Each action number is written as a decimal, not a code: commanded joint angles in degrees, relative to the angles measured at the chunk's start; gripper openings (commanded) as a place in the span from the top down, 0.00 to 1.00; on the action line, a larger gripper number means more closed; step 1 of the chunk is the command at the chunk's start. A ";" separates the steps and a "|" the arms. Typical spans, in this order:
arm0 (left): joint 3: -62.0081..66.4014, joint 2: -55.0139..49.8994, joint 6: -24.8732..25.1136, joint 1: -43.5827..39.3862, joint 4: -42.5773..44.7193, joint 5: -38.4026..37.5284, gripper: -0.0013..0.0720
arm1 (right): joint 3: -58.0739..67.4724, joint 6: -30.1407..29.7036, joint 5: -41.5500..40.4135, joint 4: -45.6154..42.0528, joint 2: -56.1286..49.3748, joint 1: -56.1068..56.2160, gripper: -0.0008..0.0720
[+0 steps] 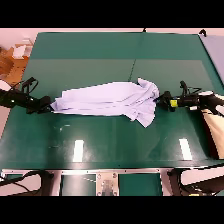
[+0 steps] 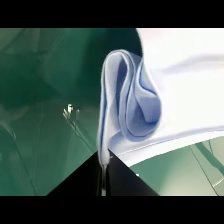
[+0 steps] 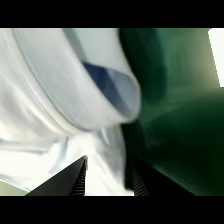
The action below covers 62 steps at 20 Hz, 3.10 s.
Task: Fold the shirts.
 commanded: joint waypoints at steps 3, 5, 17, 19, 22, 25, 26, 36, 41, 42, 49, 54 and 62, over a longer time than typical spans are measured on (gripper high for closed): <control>0.07 0.07 0.20 0.07 -0.20 0.46 0.95 | 2.58 0.11 -2.97 2.19 -2.05 2.99 0.53; 0.07 0.07 0.37 0.07 -0.33 0.52 0.95 | 2.58 0.07 -2.19 2.23 -2.05 2.97 0.79; 35.23 18.21 2.01 0.07 -15.39 -2.75 0.95 | 35.04 0.59 6.54 6.49 26.45 0.35 0.96; 45.66 23.65 2.19 0.07 -15.47 2.25 0.95 | 44.04 1.68 6.38 6.47 32.39 -1.46 0.96; 58.71 30.32 4.09 0.07 -15.02 8.55 0.95 | 52.92 1.84 3.80 6.45 40.72 -6.19 0.96; 65.07 34.71 4.90 0.07 -12.07 11.52 0.95 | 55.23 1.49 -0.26 3.34 49.33 -11.28 0.96; 65.11 36.02 4.81 0.07 -10.38 11.82 0.95 | 55.19 1.77 -0.24 0.52 51.41 -12.13 0.96; 35.47 33.94 1.55 0.07 -8.96 1.81 0.95 | 24.76 3.72 9.11 2.08 52.85 -11.98 0.96; 11.26 28.30 10.01 0.07 -17.53 2.78 0.95 | -8.72 -1.46 4.35 2.64 52.28 -10.75 0.96; 6.10 26.80 11.61 0.07 -18.88 4.52 0.95 | -14.56 -2.19 1.25 2.64 51.89 -10.05 0.96; -7.10 6.73 24.28 0.07 -33.66 14.91 0.95 | -24.94 -10.88 -13.97 8.46 30.67 -5.27 0.96; -7.06 -1.01 27.65 0.07 -40.92 17.68 0.95 | -15.17 -12.15 -8.76 9.29 16.37 -5.42 0.58; -7.06 -0.98 28.15 0.07 -40.83 13.40 0.95 | -18.40 -10.60 9.18 -0.04 16.28 -8.79 0.34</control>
